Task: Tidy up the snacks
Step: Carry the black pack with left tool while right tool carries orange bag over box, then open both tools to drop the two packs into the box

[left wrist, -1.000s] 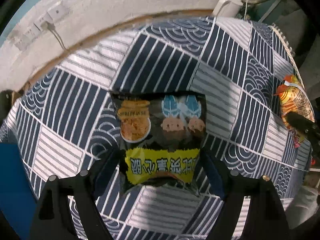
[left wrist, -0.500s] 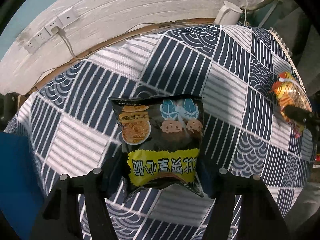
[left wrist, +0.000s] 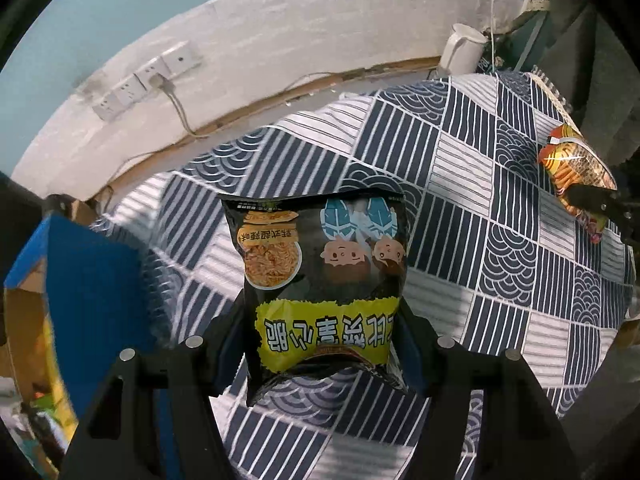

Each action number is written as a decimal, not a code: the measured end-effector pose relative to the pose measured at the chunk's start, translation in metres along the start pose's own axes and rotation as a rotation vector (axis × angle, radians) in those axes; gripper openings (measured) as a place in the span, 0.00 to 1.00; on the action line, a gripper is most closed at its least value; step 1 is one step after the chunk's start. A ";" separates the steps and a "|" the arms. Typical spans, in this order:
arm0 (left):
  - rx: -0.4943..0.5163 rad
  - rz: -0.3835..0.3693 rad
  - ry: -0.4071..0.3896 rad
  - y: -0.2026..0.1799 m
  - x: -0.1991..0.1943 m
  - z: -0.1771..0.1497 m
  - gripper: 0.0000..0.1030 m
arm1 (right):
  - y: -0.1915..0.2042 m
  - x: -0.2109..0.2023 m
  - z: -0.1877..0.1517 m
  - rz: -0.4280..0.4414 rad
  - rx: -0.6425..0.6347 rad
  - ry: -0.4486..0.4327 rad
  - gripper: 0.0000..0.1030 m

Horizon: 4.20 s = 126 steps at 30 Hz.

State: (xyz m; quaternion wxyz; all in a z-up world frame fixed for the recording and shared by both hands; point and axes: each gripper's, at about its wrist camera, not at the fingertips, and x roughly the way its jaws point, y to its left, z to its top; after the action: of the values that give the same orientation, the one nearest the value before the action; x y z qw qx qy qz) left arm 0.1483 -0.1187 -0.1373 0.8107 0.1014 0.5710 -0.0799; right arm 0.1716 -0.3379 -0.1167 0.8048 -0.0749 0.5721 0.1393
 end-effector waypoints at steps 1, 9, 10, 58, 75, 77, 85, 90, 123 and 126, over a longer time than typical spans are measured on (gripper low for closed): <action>-0.004 -0.001 -0.008 0.002 -0.006 -0.003 0.65 | 0.004 -0.003 -0.001 0.003 -0.001 -0.006 0.39; -0.003 0.033 -0.083 0.021 -0.055 -0.024 0.65 | 0.038 -0.035 -0.006 0.052 -0.004 -0.056 0.39; -0.006 0.036 -0.090 0.023 -0.060 -0.027 0.65 | 0.045 -0.040 -0.007 0.059 -0.013 -0.065 0.39; -0.310 0.165 -0.217 0.202 -0.152 -0.149 0.65 | 0.314 -0.097 0.049 0.215 -0.351 -0.150 0.39; -0.461 0.172 -0.118 0.261 -0.110 -0.167 0.65 | 0.390 -0.041 0.079 0.236 -0.431 -0.058 0.39; -0.466 0.162 -0.101 0.264 -0.105 -0.168 0.65 | 0.397 -0.038 0.080 0.249 -0.444 -0.054 0.40; -0.470 0.199 -0.120 0.266 -0.112 -0.168 0.77 | 0.399 -0.040 0.082 0.287 -0.445 -0.071 0.49; -0.454 0.211 -0.127 0.264 -0.118 -0.171 0.77 | 0.389 -0.057 0.082 0.291 -0.420 -0.103 0.49; -0.279 0.201 -0.292 0.183 -0.206 -0.173 0.84 | 0.282 -0.145 0.010 0.193 -0.293 -0.295 0.73; -0.276 0.196 -0.296 0.180 -0.210 -0.174 0.84 | 0.278 -0.147 0.006 0.196 -0.297 -0.300 0.73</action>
State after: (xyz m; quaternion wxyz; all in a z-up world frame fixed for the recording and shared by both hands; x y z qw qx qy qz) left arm -0.0357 0.1024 0.0166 0.8958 0.0314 0.4387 0.0642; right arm 0.0453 -0.0922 0.0345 0.8437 -0.1149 0.4236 0.3091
